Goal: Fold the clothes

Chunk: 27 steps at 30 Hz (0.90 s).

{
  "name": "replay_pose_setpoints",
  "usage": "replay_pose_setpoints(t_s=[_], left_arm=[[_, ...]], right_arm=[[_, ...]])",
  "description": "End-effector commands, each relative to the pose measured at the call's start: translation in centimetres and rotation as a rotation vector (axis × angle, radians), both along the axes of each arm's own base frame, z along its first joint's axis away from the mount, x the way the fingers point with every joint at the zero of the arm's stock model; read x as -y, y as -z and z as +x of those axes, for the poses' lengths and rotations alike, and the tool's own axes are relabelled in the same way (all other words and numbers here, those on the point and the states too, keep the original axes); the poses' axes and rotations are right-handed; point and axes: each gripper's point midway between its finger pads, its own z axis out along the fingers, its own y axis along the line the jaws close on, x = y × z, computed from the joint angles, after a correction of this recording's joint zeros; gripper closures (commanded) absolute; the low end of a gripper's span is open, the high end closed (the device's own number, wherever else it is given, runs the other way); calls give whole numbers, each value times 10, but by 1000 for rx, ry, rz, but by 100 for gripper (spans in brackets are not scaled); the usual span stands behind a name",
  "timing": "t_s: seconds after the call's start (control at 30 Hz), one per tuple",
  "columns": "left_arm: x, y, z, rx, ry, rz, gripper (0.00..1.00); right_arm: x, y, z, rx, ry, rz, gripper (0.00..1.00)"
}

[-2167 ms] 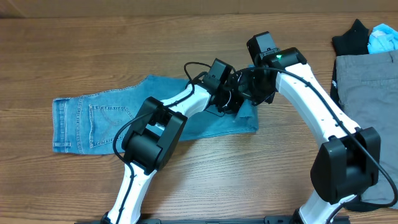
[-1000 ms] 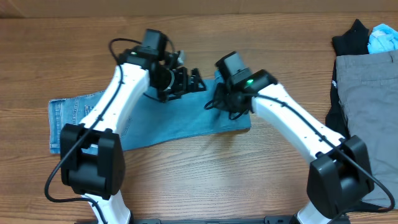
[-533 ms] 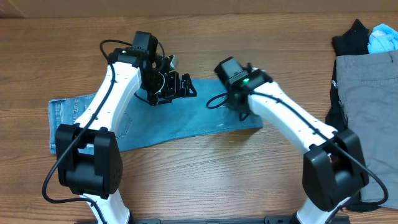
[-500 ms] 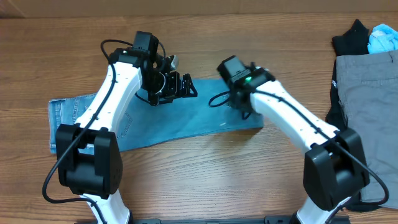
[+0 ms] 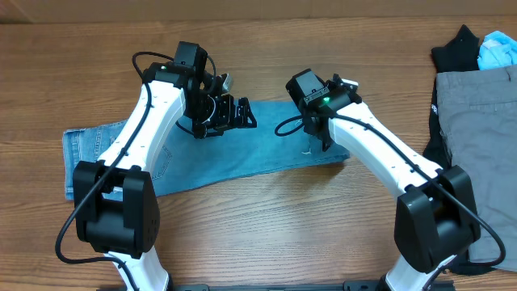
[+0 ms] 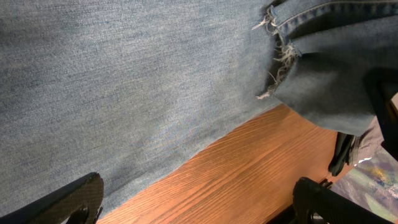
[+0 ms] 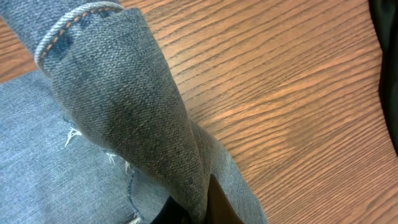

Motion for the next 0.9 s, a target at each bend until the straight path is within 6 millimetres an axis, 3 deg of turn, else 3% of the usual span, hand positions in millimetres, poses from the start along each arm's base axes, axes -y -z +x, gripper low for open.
replay_pose_setpoints(t_s=[0.0, 0.17, 0.3, 0.37, 0.43, 0.67, 0.73, 0.87], left_arm=[[-1, -3, 0, 20, 19, 8, 0], [-3, -1, -5, -3, 19, 21, 0], [-9, 2, -9, -19, 17, 60, 0], [-12, 4, -11, -27, 15, 74, 0], [-12, 4, -13, -36, 16, 77, 0], [-14, 5, -17, -53, 19, 88, 0], [-16, 6, -18, -55, 17, 100, 0], [-18, 7, -18, -54, 17, 111, 0]], right_arm=[[-13, 3, 8, 37, 7, -23, 96], [-35, 33, 3, -1, -24, -47, 96], [-52, 45, 3, 4, -32, -16, 95], [-62, 47, 5, 12, -39, 25, 87], [-75, 50, 8, 15, -49, 95, 72], [-131, 55, 15, 3, -110, 381, 66], [-148, 53, 15, -4, -138, 452, 54], [-169, 46, 14, -23, -203, 532, 46]])
